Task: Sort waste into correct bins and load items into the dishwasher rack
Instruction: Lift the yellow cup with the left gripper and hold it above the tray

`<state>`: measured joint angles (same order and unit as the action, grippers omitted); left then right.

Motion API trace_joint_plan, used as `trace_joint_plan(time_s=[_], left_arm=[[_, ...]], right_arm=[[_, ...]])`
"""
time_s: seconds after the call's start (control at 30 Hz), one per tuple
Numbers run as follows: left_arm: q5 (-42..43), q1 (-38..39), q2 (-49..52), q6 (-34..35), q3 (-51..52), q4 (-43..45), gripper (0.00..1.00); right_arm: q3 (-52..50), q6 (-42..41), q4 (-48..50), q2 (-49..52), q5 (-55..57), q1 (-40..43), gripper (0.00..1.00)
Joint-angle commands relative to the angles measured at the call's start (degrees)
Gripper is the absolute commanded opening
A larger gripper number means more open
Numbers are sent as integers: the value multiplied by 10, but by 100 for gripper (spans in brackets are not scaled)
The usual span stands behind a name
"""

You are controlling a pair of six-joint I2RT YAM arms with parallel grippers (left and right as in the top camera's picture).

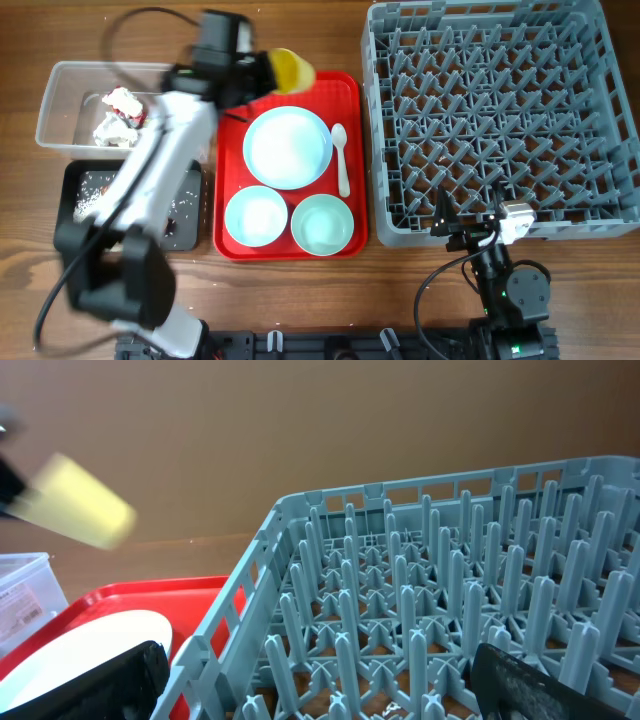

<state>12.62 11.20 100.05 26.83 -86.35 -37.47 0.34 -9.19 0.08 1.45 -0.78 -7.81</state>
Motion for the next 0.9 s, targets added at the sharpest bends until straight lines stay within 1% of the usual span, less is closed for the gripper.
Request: trace_joint_plan(time_s=[0.0, 0.13, 0.23, 0.37, 0.4, 0.43, 0.5, 0.53, 0.63, 0.73, 0.8, 0.87], left_arm=[[34, -42, -87, -44, -7, -53, 4], [37, -53, -140, -120, -7, -85, 4], [76, -42, -151, -177, -7, -105, 4], [108, -40, -149, -177, -7, -139, 4], [147, -44, -149, -187, -7, -139, 4], [208, -50, -149, -202, -7, -138, 4], [285, -63, -149, -207, -7, -138, 4], [322, -72, -148, -207, -7, -139, 4], [399, -95, -145, -207, -7, -143, 4], [437, -113, -130, -209, -7, -147, 4], [475, -122, -117, -233, -7, -150, 4], [527, -126, -102, -248, -7, -153, 4]], right_arm=[[0, 0, 3, -2, 12, 0, 100], [0, 1, 3, -2, 12, 0, 100], [0, 1, 4, -2, 12, 0, 100], [0, -7, 2, -2, -13, 0, 100], [0, -29, 0, -2, -24, 0, 100], [0, -79, 0, -2, -30, 0, 100], [0, -181, 3, -2, -44, 0, 100], [0, -212, 9, -2, -73, 0, 100], [0, -169, 20, -2, -203, 0, 100], [6, -148, 17, 7, -310, 0, 100], [20, -146, 18, 28, -375, 0, 100], [44, -125, 18, 63, -418, 0, 100]])
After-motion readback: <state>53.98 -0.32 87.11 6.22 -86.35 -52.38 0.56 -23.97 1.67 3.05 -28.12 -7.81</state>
